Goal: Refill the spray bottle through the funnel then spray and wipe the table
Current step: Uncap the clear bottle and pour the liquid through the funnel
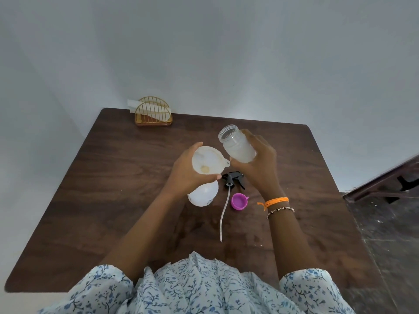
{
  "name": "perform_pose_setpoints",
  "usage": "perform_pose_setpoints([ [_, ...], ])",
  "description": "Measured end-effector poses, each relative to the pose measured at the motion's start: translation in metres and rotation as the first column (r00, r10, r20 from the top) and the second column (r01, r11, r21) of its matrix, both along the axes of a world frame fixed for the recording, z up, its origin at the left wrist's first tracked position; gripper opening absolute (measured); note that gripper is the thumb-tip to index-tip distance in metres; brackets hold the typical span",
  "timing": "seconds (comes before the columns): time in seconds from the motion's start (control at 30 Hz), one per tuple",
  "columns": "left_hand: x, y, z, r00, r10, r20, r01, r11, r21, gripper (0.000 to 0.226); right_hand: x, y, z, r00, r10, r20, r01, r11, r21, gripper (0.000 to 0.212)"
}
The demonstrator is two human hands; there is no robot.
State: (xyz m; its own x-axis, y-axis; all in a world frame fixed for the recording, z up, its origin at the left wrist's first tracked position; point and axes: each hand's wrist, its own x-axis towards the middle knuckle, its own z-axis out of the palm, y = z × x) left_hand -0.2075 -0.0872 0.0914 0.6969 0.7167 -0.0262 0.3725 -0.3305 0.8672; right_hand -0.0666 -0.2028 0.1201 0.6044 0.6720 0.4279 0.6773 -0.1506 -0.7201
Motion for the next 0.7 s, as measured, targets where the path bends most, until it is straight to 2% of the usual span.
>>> perform_pose_setpoints([
  [0.37,0.0006,-0.0002,-0.0047,1.000,0.003,0.011,-0.003,1.000,-0.010,0.094,0.0047,-0.0044,0.0009,0.986,0.038,0.161,-0.026,0.997,-0.076,0.067],
  [0.7,-0.0014,-0.0032,-0.0017,0.998,0.016,0.053,-0.016,1.000,-0.001,0.089,0.0063,-0.0039,-0.0034,0.977,0.087,0.195,-0.067,0.992,-0.107,0.064],
])
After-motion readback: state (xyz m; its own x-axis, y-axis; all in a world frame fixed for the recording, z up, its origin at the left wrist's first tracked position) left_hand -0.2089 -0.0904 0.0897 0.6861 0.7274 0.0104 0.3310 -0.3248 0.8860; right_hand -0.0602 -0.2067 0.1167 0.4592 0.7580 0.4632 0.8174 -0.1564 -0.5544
